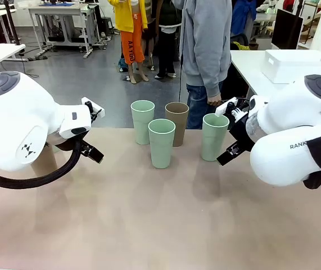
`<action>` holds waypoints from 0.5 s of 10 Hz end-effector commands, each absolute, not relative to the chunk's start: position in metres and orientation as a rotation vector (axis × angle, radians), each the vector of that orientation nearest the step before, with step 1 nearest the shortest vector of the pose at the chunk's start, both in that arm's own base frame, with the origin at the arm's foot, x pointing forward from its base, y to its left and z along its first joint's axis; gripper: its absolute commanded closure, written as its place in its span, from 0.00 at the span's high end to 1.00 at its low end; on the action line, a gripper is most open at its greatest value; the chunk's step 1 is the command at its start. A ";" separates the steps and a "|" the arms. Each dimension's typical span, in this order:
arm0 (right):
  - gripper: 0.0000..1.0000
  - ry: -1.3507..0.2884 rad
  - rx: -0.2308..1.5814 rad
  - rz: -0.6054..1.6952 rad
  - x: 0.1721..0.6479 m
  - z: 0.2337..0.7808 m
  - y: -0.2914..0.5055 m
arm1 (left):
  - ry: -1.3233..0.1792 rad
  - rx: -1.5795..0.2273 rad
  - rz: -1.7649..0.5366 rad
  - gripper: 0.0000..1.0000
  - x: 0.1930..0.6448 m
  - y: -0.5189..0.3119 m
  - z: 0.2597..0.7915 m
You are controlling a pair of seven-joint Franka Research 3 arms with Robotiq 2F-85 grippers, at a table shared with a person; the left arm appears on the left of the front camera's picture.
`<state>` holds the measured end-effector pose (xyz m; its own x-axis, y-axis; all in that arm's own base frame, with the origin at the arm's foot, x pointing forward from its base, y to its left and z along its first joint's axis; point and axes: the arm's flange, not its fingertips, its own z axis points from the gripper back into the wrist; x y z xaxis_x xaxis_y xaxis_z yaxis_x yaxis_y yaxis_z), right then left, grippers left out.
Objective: Stack the cups and store them in the basket.
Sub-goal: Pick up two Reusable plastic cups , one in each hand.
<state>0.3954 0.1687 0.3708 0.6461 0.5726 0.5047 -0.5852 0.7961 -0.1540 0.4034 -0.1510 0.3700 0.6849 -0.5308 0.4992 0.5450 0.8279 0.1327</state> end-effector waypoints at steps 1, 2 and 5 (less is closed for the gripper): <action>1.00 -0.566 0.025 0.658 0.395 0.371 0.169 | -0.551 -0.027 -0.603 1.00 0.403 -0.151 0.370; 1.00 -0.566 0.025 0.658 0.395 0.371 0.169 | -0.551 -0.027 -0.603 1.00 0.403 -0.151 0.370; 1.00 -0.593 0.020 0.664 0.402 0.437 0.162 | -0.531 -0.113 -0.615 1.00 0.411 -0.142 0.431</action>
